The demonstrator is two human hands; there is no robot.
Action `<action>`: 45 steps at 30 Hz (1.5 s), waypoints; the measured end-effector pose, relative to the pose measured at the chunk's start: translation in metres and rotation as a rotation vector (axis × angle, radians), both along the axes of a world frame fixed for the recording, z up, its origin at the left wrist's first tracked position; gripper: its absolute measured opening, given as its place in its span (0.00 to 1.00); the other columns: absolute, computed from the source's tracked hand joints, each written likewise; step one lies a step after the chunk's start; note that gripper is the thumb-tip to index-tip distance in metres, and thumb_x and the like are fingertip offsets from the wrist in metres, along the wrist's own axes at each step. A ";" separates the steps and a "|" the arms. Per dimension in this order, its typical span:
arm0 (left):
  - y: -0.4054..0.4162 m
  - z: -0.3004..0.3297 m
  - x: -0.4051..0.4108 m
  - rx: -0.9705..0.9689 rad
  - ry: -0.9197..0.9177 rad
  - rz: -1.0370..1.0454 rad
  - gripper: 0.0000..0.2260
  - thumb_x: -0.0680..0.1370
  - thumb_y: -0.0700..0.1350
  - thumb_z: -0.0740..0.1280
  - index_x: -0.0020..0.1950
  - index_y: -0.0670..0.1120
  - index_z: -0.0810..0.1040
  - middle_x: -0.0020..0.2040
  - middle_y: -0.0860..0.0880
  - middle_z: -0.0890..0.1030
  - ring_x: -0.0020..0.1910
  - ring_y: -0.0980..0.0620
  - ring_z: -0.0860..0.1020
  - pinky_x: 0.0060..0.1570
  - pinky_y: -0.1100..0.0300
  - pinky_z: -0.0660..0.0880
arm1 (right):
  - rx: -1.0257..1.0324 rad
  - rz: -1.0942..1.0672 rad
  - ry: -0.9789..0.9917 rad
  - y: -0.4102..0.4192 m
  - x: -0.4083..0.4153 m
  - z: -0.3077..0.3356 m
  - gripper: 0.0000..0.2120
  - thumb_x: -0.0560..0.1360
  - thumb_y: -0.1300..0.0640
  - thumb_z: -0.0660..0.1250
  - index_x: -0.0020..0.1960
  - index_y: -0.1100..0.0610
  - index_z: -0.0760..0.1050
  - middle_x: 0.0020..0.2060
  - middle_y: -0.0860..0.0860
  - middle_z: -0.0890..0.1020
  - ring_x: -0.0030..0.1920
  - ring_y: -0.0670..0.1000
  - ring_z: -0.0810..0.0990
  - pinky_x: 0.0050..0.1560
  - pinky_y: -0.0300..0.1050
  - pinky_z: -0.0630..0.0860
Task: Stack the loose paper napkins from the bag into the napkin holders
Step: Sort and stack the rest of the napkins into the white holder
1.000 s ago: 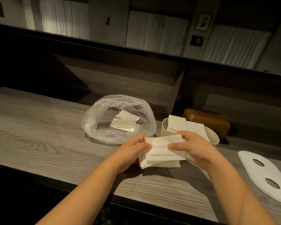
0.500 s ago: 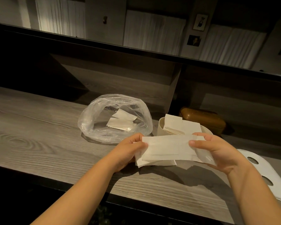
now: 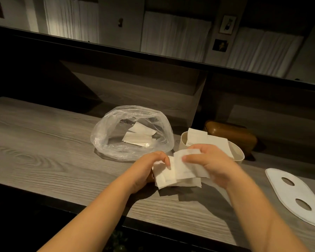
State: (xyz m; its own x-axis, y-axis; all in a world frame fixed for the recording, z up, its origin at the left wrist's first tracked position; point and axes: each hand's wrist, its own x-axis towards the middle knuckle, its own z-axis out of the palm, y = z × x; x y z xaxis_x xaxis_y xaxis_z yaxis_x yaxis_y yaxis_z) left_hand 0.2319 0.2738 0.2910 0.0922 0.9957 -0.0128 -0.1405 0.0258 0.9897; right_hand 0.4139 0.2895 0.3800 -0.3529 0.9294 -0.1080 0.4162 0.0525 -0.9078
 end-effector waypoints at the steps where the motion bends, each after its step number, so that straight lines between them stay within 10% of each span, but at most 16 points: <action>1: 0.000 0.000 0.000 0.005 -0.025 -0.016 0.08 0.70 0.52 0.65 0.38 0.48 0.78 0.51 0.45 0.79 0.51 0.41 0.78 0.40 0.56 0.71 | 0.021 0.003 -0.033 0.001 -0.006 -0.005 0.03 0.74 0.59 0.72 0.48 0.55 0.80 0.47 0.50 0.80 0.48 0.49 0.77 0.42 0.42 0.74; 5: -0.004 -0.001 -0.002 0.062 -0.007 -0.035 0.10 0.73 0.55 0.68 0.39 0.49 0.77 0.39 0.51 0.80 0.36 0.54 0.77 0.34 0.62 0.71 | 0.073 0.015 -0.045 0.001 -0.017 -0.013 0.04 0.74 0.57 0.72 0.49 0.53 0.80 0.46 0.49 0.81 0.48 0.50 0.79 0.45 0.44 0.77; 19: -0.004 -0.008 -0.005 0.087 0.094 -0.013 0.06 0.71 0.41 0.72 0.46 0.46 0.77 0.47 0.46 0.82 0.48 0.46 0.81 0.50 0.47 0.78 | 0.280 -0.008 -0.266 0.014 0.007 -0.022 0.11 0.73 0.65 0.69 0.47 0.50 0.76 0.44 0.51 0.81 0.45 0.50 0.79 0.45 0.42 0.80; 26: -0.009 -0.007 -0.005 0.166 0.249 0.021 0.10 0.70 0.43 0.72 0.47 0.53 0.74 0.49 0.51 0.78 0.48 0.51 0.77 0.45 0.58 0.76 | 0.540 -0.132 -0.098 0.000 0.021 -0.039 0.06 0.77 0.57 0.69 0.51 0.48 0.74 0.52 0.42 0.77 0.55 0.45 0.75 0.47 0.35 0.73; 30: -0.014 -0.001 -0.005 0.230 0.272 -0.031 0.17 0.67 0.42 0.71 0.50 0.59 0.73 0.60 0.51 0.78 0.56 0.47 0.78 0.51 0.53 0.80 | 0.534 0.134 -0.409 -0.007 0.013 -0.047 0.37 0.68 0.43 0.77 0.71 0.41 0.61 0.63 0.35 0.64 0.62 0.40 0.65 0.65 0.43 0.68; 45: -0.022 0.000 -0.001 0.403 0.255 0.000 0.32 0.66 0.32 0.68 0.64 0.57 0.68 0.63 0.57 0.76 0.59 0.55 0.77 0.49 0.60 0.77 | -0.026 0.124 0.237 0.008 0.038 -0.069 0.43 0.54 0.58 0.84 0.66 0.49 0.71 0.56 0.47 0.81 0.54 0.49 0.82 0.50 0.42 0.81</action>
State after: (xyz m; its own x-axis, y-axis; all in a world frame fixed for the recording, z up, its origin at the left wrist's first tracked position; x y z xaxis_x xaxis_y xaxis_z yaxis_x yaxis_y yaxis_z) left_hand 0.2311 0.2515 0.2913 0.1361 0.9260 0.3523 0.1078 -0.3673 0.9238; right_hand 0.4523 0.2976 0.3111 -0.4823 0.8754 -0.0318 0.1840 0.0657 -0.9807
